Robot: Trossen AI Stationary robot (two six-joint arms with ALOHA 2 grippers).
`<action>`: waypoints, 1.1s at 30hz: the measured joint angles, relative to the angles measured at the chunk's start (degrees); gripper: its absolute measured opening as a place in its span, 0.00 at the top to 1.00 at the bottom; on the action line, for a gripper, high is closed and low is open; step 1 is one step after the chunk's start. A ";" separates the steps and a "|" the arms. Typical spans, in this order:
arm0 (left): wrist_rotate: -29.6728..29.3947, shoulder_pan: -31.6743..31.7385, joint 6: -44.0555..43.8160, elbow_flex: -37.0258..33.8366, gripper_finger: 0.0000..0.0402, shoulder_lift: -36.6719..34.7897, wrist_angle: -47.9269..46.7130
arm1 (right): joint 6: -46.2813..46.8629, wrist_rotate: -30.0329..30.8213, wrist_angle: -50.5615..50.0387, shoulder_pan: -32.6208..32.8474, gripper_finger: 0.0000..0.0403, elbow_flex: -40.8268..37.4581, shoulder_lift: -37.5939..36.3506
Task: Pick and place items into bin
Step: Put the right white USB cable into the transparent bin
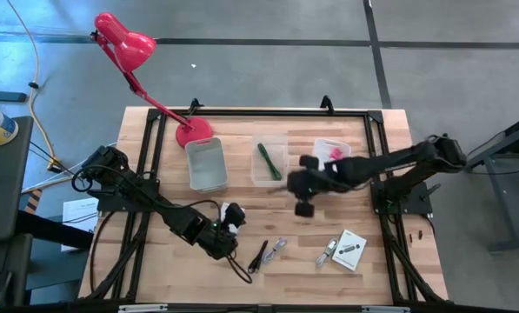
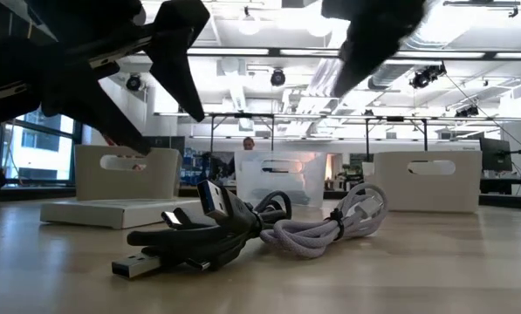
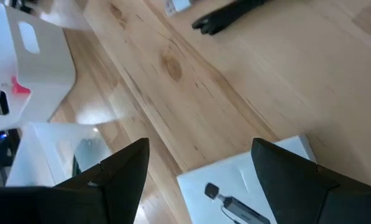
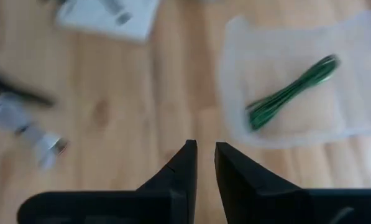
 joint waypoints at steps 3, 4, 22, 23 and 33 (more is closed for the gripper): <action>-0.01 0.00 1.24 0.00 0.33 0.00 1.52 | 2.27 -0.59 -3.17 4.65 0.88 -0.02 -0.57; -0.04 0.00 1.48 0.00 0.33 0.00 1.82 | 2.95 -1.26 -3.92 6.23 0.88 -0.02 -0.60; -1.26 0.02 3.01 -0.02 0.32 -0.02 5.99 | 25.27 2.08 -11.55 30.52 0.64 -4.57 3.57; -1.33 0.02 3.20 -0.02 0.32 -0.02 6.18 | 26.11 1.56 -10.83 31.16 0.62 -5.22 4.20; -1.59 0.04 3.59 -0.02 0.33 -0.02 7.82 | 29.62 -0.98 -4.41 35.52 0.54 -6.62 7.95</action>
